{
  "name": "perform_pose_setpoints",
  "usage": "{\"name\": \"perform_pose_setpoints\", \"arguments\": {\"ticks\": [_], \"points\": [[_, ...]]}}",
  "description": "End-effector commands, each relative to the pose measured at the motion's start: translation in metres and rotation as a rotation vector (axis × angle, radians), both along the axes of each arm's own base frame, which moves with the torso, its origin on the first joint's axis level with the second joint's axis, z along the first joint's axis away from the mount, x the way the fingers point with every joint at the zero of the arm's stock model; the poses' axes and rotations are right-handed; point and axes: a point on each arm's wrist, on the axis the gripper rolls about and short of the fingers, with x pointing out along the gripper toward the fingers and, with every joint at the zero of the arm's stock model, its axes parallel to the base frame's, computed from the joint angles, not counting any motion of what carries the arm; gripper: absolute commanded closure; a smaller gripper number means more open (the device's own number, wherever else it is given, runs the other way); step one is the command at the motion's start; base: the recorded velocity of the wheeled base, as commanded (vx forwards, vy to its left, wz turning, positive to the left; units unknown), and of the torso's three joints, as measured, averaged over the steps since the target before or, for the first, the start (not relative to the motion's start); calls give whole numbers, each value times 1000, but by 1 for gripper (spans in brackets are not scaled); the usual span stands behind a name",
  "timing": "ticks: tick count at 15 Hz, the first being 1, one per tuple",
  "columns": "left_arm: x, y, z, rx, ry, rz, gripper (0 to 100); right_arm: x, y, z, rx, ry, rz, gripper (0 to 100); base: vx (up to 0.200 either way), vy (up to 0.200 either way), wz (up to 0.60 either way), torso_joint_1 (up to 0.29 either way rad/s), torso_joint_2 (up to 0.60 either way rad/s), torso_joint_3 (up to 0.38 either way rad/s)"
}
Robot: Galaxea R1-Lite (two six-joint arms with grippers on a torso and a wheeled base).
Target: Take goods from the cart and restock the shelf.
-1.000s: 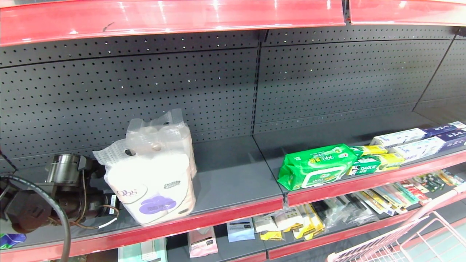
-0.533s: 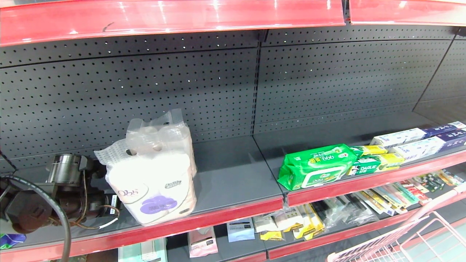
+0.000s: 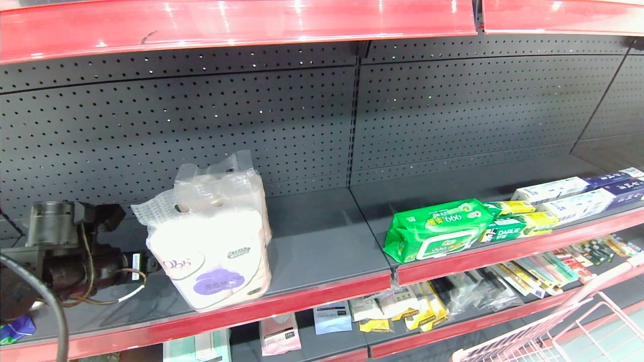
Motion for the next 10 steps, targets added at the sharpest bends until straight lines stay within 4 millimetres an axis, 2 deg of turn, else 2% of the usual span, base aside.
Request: {"name": "perform_pose_setpoints", "arguments": {"ticks": [1, 4, 5, 7, 8, 9, 10], "points": [[-40, 11, 33, 75, -125, -19, 0, 0, 0, 0, 0, 0, 0, 0, 0, 0, 0, 0, 0, 0], [-99, 7, 53, 99, -231, -140, 0, 0, 0, 0, 0, 0, 0, 0, 0, 0, 0, 0, 0, 0], [-130, -4, 68, 107, -307, -168, 0, 0, 0, 0, 0, 0, 0, 0, 0, 0, 0, 0, 0, 0], [-172, -20, 81, 115, -368, -212, 0, 0, 0, 0, 0, 0, 0, 0, 0, 0, 0, 0, 0, 0], [-208, -33, 97, 116, -436, -270, 0, 0, 0, 0, 0, 0, 0, 0, 0, 0, 0, 0, 0, 0], [-225, -36, 102, 81, -460, -249, 0, 0, 0, 0, 0, 0, 0, 0, 0, 0, 0, 0, 0, 0], [-232, -38, 104, 46, -475, -226, 0, 0, 0, 0, 0, 0, 0, 0, 0, 0, 0, 0, 0, 0]]}}
